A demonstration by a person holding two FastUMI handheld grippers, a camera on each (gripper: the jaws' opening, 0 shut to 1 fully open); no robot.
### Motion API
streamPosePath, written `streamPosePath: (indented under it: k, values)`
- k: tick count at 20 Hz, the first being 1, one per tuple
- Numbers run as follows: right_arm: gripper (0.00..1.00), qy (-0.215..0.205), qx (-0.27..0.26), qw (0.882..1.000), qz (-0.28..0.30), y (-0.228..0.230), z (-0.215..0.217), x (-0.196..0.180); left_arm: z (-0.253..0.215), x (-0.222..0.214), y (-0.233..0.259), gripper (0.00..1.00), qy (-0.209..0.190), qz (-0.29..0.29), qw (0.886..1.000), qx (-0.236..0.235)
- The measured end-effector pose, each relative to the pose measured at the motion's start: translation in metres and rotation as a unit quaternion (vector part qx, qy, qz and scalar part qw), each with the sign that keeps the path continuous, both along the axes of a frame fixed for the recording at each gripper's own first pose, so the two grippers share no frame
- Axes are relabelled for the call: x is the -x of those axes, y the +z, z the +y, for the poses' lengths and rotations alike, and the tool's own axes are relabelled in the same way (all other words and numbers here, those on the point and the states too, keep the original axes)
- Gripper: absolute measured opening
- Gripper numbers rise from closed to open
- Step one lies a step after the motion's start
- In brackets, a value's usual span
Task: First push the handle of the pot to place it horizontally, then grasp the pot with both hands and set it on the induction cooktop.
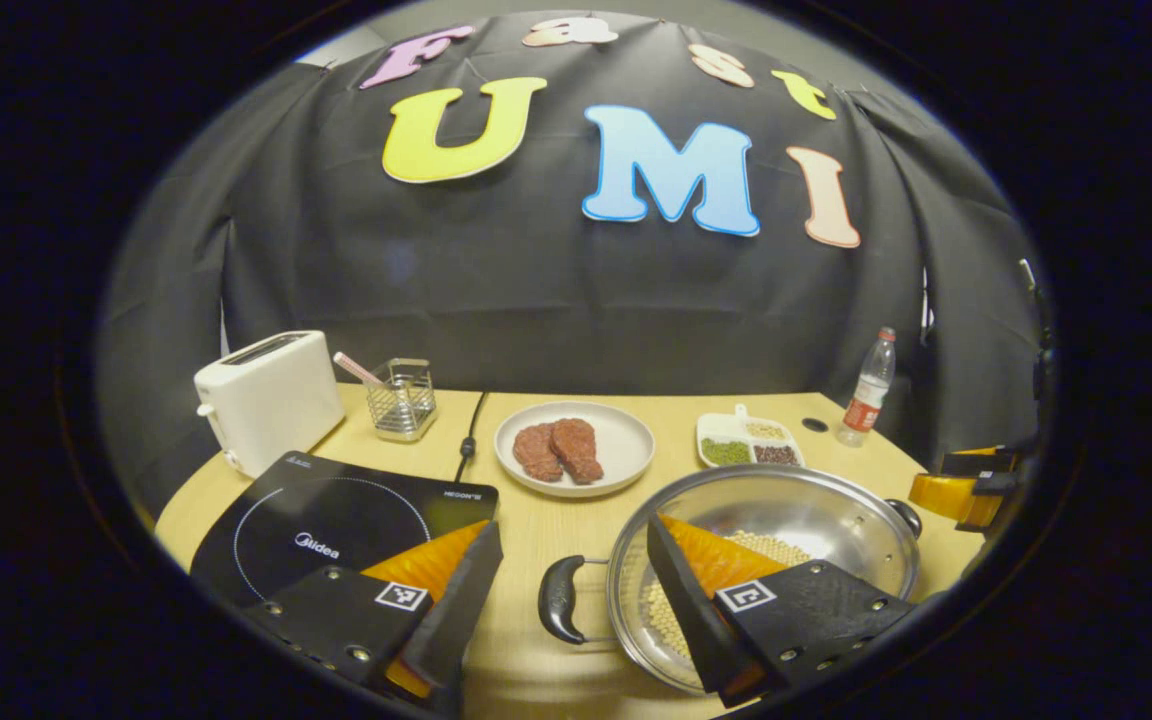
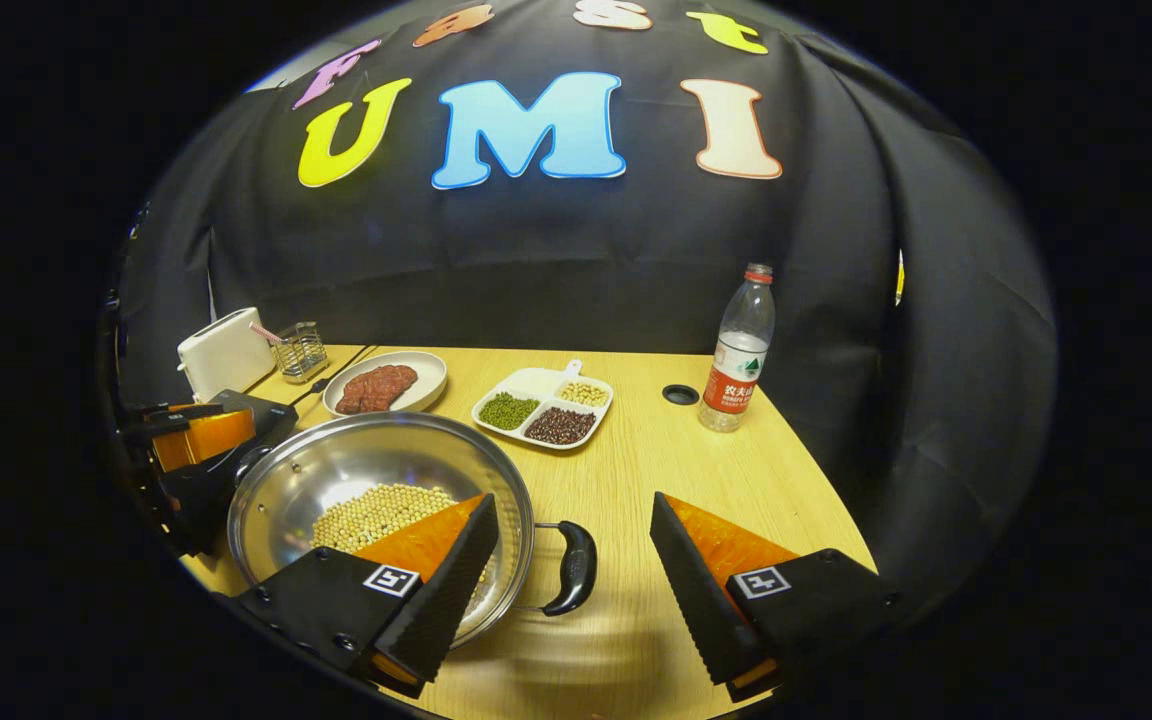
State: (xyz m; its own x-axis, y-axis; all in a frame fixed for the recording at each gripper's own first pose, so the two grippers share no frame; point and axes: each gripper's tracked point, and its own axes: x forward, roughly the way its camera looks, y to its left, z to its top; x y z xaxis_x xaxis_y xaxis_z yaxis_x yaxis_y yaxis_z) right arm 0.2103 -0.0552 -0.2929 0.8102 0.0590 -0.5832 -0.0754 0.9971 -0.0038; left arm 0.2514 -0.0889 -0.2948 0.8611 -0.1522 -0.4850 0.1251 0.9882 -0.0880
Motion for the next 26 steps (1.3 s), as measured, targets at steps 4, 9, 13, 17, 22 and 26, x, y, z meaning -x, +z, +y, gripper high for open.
streamPosePath:
  k: [4,9,13,17,22,26]
  values:
    - [0.98,-0.001,-0.004,1.000,0.024,-0.017,-0.001,0.000,-0.008,0.003,-0.025,0.89,-0.009,0.034,0.999,-0.008]
    - [0.98,0.000,-0.021,0.998,0.051,-0.031,0.003,0.000,-0.009,0.006,-0.047,0.89,-0.005,0.066,0.998,-0.004]
    - [0.89,0.001,-0.038,0.996,0.081,-0.044,0.009,0.003,-0.007,0.010,-0.056,0.89,-0.004,0.085,0.996,-0.001]
    - [0.88,0.007,-0.043,0.995,0.090,-0.051,0.013,0.004,-0.005,0.012,-0.062,0.85,-0.001,0.096,0.995,-0.004]
    - [0.65,-0.004,-0.056,0.993,0.101,-0.053,0.014,0.004,-0.008,0.015,-0.065,0.64,-0.003,0.104,0.995,-0.004]
    - [0.61,-0.006,-0.054,0.993,0.108,-0.052,0.015,0.004,-0.008,0.016,-0.066,0.60,-0.003,0.108,0.994,-0.009]
